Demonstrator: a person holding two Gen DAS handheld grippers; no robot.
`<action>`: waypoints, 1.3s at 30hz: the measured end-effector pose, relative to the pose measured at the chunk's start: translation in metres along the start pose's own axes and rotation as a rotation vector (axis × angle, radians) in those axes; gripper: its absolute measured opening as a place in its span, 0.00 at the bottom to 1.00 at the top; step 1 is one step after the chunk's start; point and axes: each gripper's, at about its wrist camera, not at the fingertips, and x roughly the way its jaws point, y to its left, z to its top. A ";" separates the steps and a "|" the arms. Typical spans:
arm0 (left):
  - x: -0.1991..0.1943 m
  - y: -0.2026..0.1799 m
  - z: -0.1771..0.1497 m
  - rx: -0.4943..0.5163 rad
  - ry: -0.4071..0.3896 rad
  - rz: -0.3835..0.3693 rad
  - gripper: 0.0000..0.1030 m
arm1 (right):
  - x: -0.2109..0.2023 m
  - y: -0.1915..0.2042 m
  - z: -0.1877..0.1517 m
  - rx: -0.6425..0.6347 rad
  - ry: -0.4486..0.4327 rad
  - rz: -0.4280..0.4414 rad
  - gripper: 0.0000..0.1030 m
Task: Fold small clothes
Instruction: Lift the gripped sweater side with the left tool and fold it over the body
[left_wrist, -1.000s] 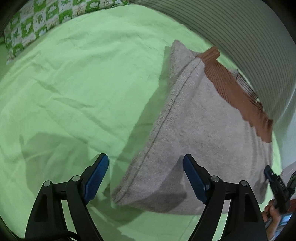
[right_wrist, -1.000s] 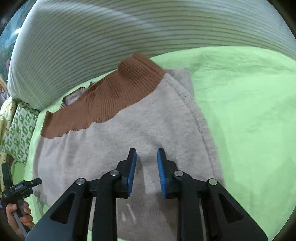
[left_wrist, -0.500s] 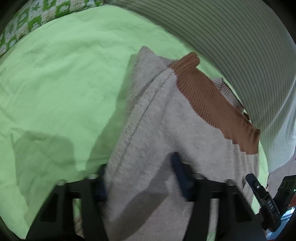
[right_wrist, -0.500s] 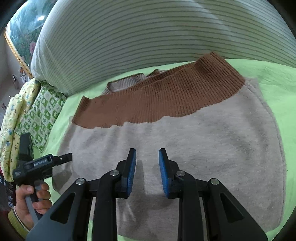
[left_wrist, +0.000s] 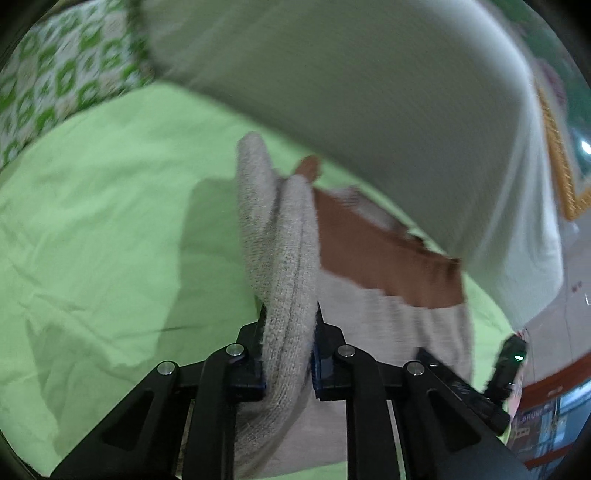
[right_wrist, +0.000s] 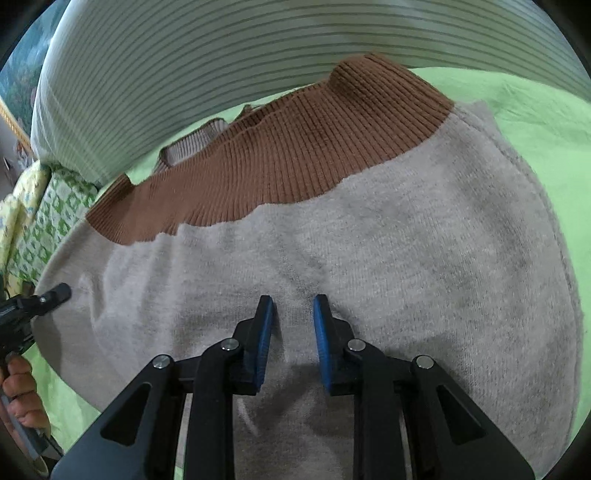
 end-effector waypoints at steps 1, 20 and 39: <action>-0.003 -0.014 0.001 0.027 -0.005 -0.017 0.14 | -0.002 -0.002 0.000 0.019 -0.004 0.015 0.24; 0.090 -0.242 -0.080 0.470 0.224 -0.292 0.27 | -0.082 -0.115 -0.036 0.429 -0.167 0.215 0.25; 0.043 -0.114 -0.137 0.472 0.241 0.012 0.71 | -0.097 -0.116 -0.058 0.450 -0.114 0.312 0.57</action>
